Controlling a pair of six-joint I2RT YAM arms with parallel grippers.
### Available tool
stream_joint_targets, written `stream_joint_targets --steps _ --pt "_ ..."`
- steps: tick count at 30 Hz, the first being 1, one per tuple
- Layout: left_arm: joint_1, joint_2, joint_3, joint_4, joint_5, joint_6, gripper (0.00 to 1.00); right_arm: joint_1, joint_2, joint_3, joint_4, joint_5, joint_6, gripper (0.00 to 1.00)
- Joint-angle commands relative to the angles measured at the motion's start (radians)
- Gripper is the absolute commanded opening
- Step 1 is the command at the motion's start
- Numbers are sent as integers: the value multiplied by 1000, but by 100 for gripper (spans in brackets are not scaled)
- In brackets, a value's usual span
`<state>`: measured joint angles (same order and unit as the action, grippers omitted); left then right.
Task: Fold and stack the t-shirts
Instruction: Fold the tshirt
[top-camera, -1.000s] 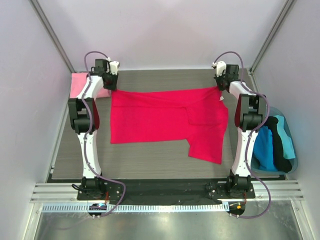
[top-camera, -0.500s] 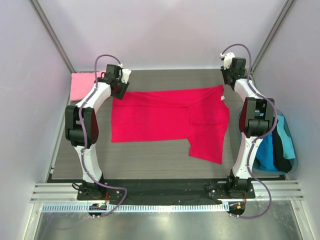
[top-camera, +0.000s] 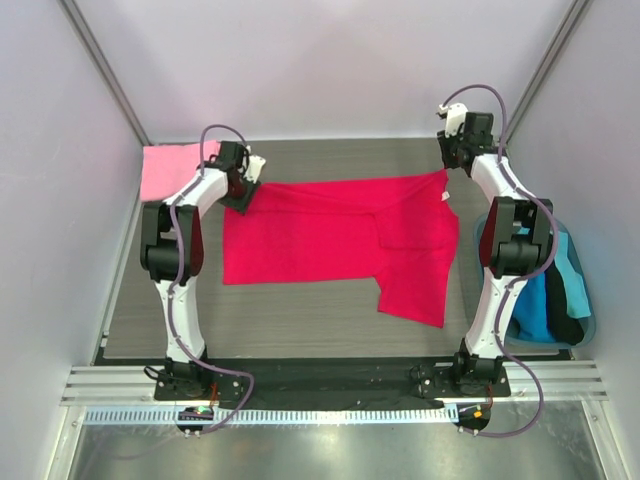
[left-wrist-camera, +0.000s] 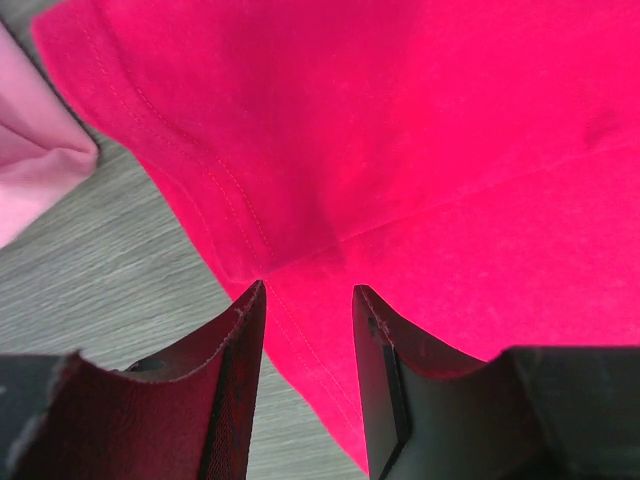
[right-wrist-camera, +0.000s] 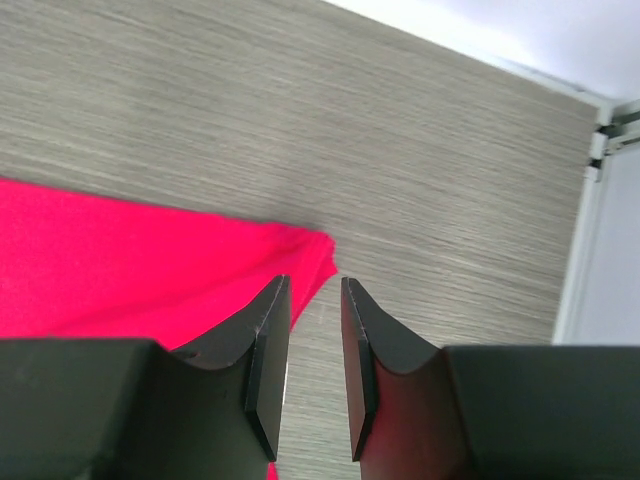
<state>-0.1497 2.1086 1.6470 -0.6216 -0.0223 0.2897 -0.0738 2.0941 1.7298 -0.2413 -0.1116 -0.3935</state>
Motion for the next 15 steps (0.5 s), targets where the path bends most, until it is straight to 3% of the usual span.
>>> stream_joint_targets --steps 1,15 --pt "19 16 45 -3 -1 2 41 6 23 57 -23 -40 10 33" --pt "33 88 92 10 -16 11 39 20 27 39 -46 -69 -5 33"
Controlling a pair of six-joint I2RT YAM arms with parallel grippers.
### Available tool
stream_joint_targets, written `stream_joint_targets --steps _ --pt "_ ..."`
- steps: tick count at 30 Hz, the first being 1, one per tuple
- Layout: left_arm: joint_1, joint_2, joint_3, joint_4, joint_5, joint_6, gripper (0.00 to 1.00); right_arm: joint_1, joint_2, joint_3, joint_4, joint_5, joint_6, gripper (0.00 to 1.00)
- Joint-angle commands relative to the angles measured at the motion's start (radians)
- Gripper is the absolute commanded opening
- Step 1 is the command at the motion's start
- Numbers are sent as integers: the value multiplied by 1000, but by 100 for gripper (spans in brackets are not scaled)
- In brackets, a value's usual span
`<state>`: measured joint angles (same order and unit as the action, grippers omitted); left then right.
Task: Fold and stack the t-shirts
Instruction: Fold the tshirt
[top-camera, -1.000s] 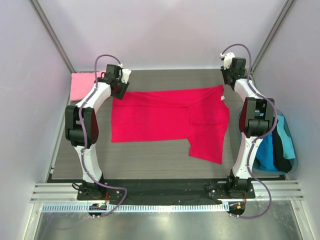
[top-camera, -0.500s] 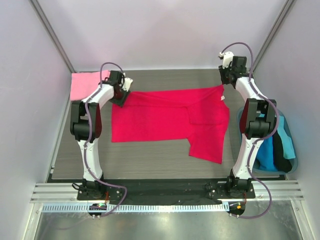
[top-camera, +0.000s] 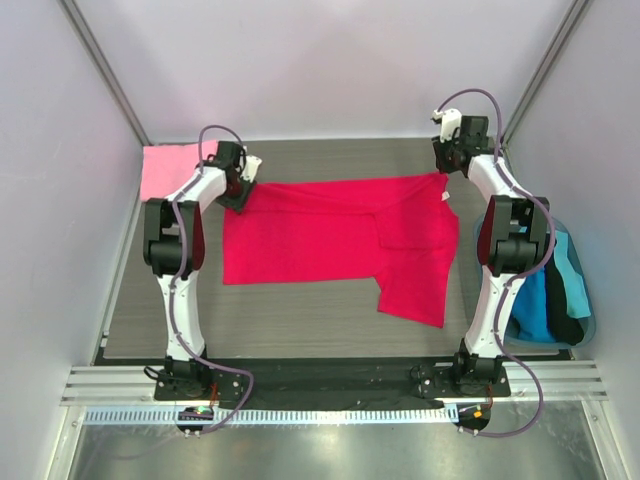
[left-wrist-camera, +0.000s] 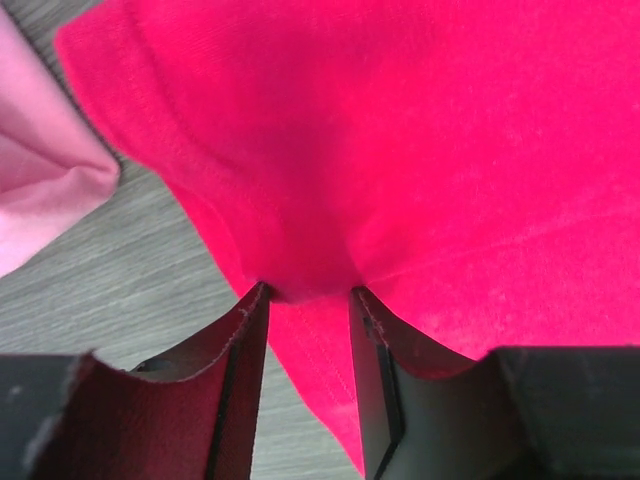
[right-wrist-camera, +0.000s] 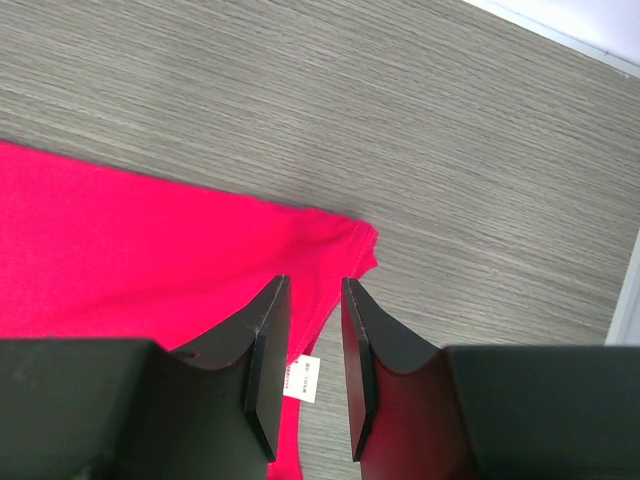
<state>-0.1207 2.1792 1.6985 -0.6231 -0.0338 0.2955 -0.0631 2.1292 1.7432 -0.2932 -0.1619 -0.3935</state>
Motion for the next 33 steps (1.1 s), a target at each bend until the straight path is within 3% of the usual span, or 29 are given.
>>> stream_joint_targets --steps 1,4,7,8,20,33 --pt "6 22 52 11 -5 5 38 11 -11 22 6 -19 -7 33" --pt "7 40 70 11 2 5 30 13 -15 13 6 -18 -11 33" --pt "9 44 76 8 8 2 12 14 -18 6 6 -14 -13 33" --pt "9 39 72 11 8 2 0 16 -23 3 6 -14 -13 33" --pt "18 -121 -45 29 -80 33 0 26 -3 -16 6 -16 -24 32" --pt "18 -219 -181 -1 -69 71 0 26 61 -8 11 -8 -54 32"
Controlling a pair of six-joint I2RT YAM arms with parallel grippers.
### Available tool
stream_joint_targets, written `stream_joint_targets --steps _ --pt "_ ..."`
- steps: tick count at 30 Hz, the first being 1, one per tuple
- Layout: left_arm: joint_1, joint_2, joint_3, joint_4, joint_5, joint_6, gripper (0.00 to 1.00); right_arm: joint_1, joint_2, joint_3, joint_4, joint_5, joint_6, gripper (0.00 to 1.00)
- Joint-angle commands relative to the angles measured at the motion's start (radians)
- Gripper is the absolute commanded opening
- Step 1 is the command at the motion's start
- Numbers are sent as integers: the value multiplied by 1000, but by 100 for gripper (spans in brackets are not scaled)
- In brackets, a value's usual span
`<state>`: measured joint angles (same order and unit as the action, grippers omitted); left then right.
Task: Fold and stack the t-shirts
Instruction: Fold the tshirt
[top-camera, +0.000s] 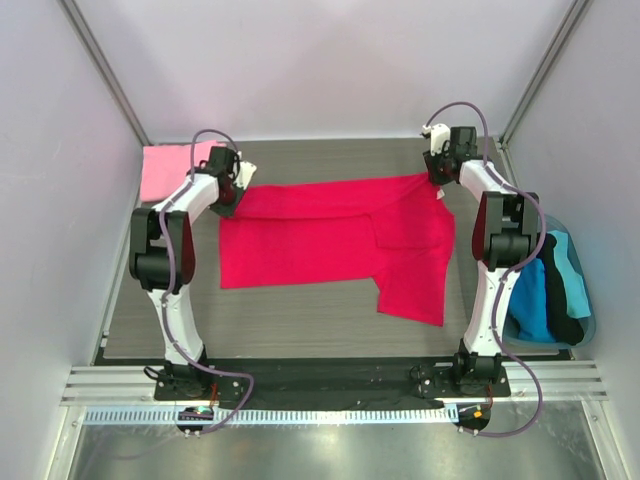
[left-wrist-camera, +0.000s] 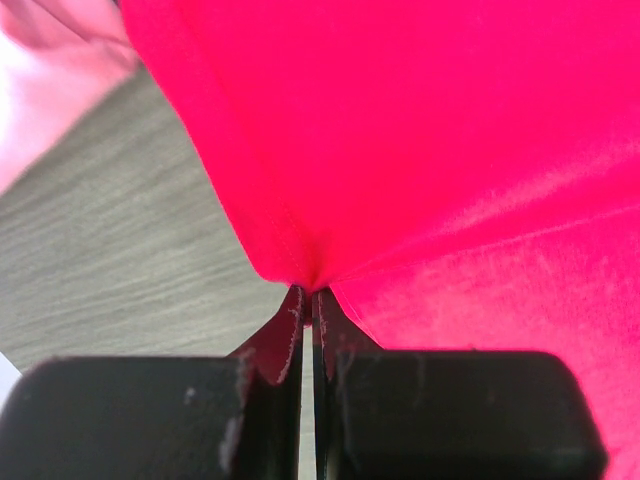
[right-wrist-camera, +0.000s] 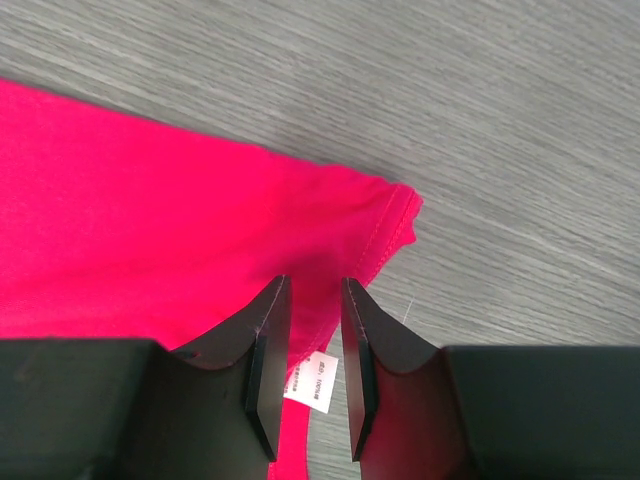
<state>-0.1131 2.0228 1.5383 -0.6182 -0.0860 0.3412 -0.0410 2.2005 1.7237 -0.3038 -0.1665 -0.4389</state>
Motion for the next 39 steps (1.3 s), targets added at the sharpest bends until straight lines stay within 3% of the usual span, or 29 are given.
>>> stream_joint_targets --steps 1,5,6,7,8,14,17,22,26,31,35,39 --pt "9 -64 -26 -9 -17 27 0 4 -10 11 23 -5 -8 32" --pt "9 -81 -50 -23 -3 25 1 4 -16 5 23 -2 -15 32" --pt "9 -85 -53 -29 5 24 5 4 -21 2 22 -2 -17 32" --pt "9 -93 -56 -34 11 19 24 4 -24 1 22 -2 -15 32" --pt "9 -99 -60 -34 12 13 32 4 -27 -3 23 -2 -17 32" --pt "10 -166 20 -89 9 -11 47 0 -180 -97 15 -66 -53 32" --pt "10 -188 48 -116 12 -31 63 -3 -329 -232 -12 -160 -116 33" --pt "10 -203 22 -164 83 -44 64 0 -583 -453 -222 -309 -334 35" --pt "10 -229 -26 -158 135 -80 65 33 -782 -686 -343 -272 -558 35" --pt "10 -275 -79 -129 124 -105 66 41 -1028 -953 -536 -272 -961 31" --pt "10 -299 -107 -121 111 -91 66 41 -1211 -1081 -710 -277 -1233 31" --pt "21 -308 -112 -114 95 -79 67 41 -1332 -1138 -854 -295 -1363 31"
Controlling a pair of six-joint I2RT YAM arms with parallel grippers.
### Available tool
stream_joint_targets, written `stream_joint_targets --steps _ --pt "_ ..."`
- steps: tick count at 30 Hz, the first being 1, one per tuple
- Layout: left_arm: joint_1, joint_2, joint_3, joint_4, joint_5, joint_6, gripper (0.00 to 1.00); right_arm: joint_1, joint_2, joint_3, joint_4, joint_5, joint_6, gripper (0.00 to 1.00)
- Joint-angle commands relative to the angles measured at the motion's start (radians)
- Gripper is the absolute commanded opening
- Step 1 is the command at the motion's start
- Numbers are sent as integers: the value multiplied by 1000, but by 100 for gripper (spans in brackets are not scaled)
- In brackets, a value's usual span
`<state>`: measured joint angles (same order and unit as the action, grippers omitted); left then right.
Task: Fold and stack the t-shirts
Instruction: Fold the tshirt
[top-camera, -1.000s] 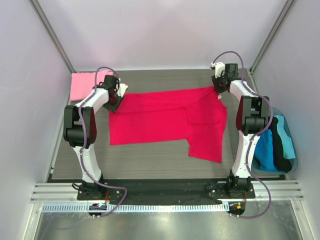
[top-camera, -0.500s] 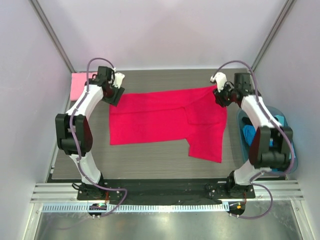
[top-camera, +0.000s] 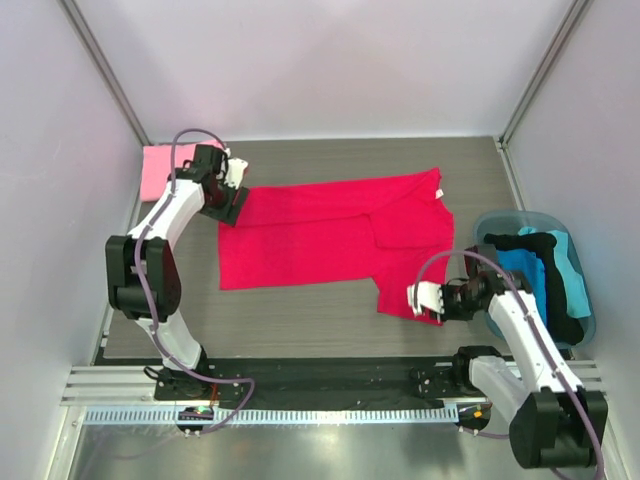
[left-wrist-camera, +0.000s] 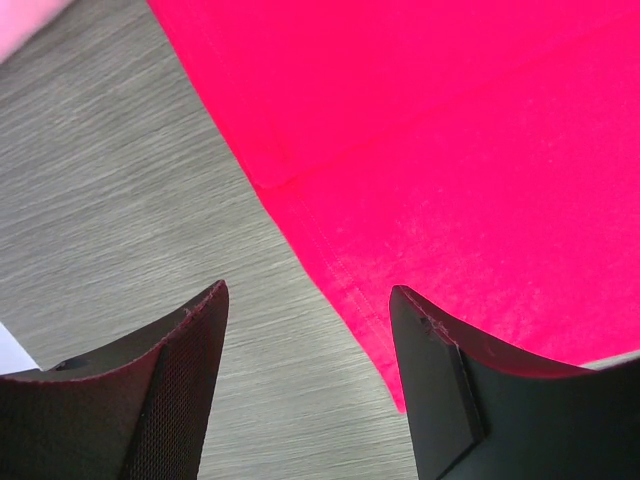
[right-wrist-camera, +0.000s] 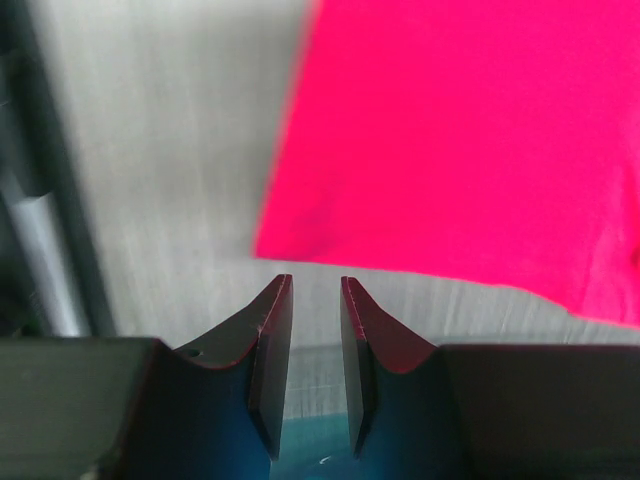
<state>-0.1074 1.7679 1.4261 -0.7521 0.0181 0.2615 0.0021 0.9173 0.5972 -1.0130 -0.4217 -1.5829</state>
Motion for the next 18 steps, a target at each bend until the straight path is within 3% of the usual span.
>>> stream_joint_targets --steps 1,8,18 --pt "21 -54 -1 19 -9 4 67 -2 -51 -16 -166 -43 -264 31" --pt "63 -64 -9 17 -58 18 68 -2 8 -28 -237 -51 -350 32" --pt "152 -71 -24 8 -64 24 68 -2 129 -54 -107 -25 -388 32"
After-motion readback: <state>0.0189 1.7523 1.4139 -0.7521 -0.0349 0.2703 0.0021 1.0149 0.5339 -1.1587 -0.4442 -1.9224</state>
